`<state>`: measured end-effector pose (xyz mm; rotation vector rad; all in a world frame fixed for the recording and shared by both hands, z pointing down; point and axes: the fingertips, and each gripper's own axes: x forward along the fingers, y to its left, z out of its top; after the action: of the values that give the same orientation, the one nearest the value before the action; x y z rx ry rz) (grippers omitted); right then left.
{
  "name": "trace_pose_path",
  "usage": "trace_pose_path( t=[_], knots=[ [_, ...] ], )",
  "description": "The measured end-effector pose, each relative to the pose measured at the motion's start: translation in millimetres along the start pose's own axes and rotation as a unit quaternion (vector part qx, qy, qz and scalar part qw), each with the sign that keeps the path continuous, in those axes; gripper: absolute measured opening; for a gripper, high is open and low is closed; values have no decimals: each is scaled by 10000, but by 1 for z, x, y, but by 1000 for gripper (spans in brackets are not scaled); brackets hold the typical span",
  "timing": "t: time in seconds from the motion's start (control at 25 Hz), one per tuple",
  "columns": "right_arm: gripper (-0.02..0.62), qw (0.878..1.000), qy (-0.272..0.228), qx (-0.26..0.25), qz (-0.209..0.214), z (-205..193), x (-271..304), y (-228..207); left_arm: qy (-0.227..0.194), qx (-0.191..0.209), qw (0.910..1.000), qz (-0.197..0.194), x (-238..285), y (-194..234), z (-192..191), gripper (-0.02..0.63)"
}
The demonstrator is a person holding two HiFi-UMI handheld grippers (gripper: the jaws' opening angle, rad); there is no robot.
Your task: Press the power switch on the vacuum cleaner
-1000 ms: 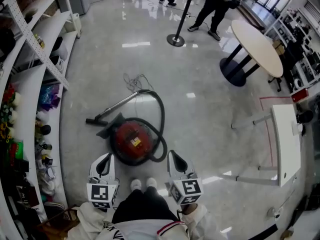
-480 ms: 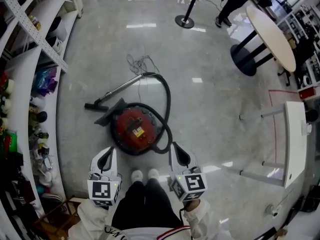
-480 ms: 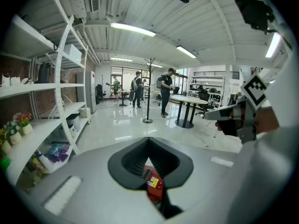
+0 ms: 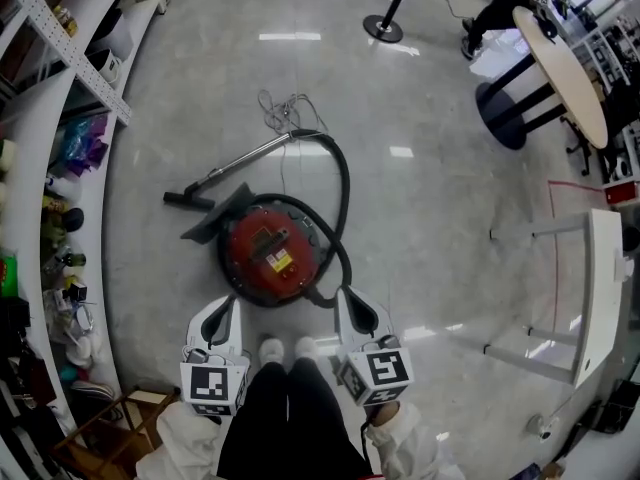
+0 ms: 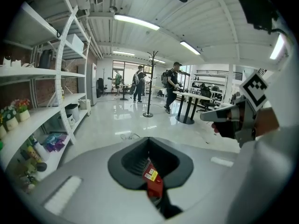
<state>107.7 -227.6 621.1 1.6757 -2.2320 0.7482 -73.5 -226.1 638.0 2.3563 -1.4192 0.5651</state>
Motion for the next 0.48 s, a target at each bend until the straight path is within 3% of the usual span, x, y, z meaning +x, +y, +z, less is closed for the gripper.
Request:
trace_pose_path(
  t=[0.48],
  knots=[
    [0,9995,299,70,24,-52,37,-15,179,-284,9994,127,40,5,-50,0]
  ],
)
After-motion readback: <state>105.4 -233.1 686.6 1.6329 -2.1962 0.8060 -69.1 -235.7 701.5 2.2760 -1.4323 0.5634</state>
